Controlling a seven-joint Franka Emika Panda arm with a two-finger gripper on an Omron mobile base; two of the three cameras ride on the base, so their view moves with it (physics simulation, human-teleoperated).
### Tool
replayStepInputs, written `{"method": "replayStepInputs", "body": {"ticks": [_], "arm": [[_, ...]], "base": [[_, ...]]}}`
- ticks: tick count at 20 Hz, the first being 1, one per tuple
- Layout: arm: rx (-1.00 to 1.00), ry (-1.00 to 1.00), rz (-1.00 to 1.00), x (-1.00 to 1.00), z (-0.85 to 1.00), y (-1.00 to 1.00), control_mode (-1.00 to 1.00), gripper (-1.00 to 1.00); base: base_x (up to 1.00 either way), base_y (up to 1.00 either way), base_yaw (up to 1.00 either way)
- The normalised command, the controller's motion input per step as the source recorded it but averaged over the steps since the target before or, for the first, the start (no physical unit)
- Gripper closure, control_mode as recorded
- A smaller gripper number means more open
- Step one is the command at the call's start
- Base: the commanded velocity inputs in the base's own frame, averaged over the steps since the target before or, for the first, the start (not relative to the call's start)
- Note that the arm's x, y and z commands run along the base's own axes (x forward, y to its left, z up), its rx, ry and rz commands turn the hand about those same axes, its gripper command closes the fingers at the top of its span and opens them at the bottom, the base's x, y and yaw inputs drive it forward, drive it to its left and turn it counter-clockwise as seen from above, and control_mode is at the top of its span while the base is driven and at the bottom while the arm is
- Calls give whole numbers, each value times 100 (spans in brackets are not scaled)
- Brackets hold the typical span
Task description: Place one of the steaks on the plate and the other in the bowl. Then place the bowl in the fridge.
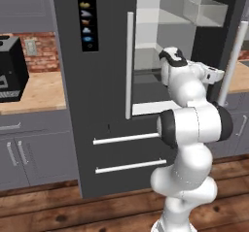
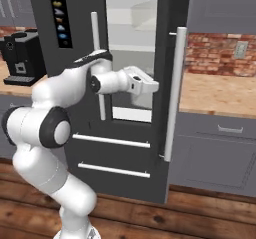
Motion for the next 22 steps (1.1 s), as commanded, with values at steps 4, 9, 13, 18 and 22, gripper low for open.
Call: {"method": "replayStepInputs", "body": {"ticks": [4,9,13,18,22], "arm": [[20,18,0,20,0,-100,-100,100],[15,4,0,10,7,-91,-100,100],[0,-19,4,-62,41,33,-100,100],[-6,-18,9,-87,75,100,-100,100],[-25,-1,18,-83,86,100,-100,100]], "base": [[0,0,0],[0,0,0],[0,0,0],[0,0,0],[0,0,0]]}}
